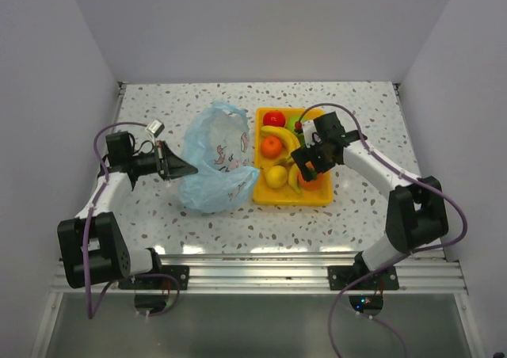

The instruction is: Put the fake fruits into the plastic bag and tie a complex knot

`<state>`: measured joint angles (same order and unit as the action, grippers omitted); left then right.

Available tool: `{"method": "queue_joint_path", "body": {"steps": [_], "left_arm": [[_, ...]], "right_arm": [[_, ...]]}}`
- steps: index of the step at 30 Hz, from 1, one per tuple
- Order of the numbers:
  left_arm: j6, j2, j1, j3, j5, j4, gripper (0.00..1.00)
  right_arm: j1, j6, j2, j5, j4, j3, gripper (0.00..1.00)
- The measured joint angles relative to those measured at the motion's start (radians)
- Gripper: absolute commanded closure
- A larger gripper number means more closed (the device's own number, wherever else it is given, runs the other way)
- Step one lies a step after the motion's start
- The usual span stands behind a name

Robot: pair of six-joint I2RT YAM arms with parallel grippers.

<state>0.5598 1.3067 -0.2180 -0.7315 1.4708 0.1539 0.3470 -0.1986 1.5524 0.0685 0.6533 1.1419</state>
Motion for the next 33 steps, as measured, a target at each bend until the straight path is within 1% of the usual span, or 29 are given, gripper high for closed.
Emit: {"method": "queue_joint_path", "body": {"steps": [5, 14, 21, 27, 33], "left_arm": [[0.000, 0.000, 0.000, 0.000, 0.000, 0.000, 1.00], [0.000, 0.000, 0.000, 0.000, 0.000, 0.000, 1.00], [0.000, 0.000, 0.000, 0.000, 0.000, 0.000, 1.00], [0.000, 0.000, 0.000, 0.000, 0.000, 0.000, 1.00], [0.000, 0.000, 0.000, 0.000, 0.000, 0.000, 1.00]], "right_arm": [[0.014, -0.022, 0.068, -0.076, -0.001, 0.009, 0.01], [0.034, -0.042, 0.112, -0.126, 0.013, 0.045, 0.02], [0.049, -0.057, 0.111, -0.129, 0.013, 0.048, 0.02], [0.092, -0.066, 0.105, -0.098, 0.018, 0.055, 0.01], [0.097, -0.085, 0.105, -0.091, 0.028, 0.087, 0.01]]}}
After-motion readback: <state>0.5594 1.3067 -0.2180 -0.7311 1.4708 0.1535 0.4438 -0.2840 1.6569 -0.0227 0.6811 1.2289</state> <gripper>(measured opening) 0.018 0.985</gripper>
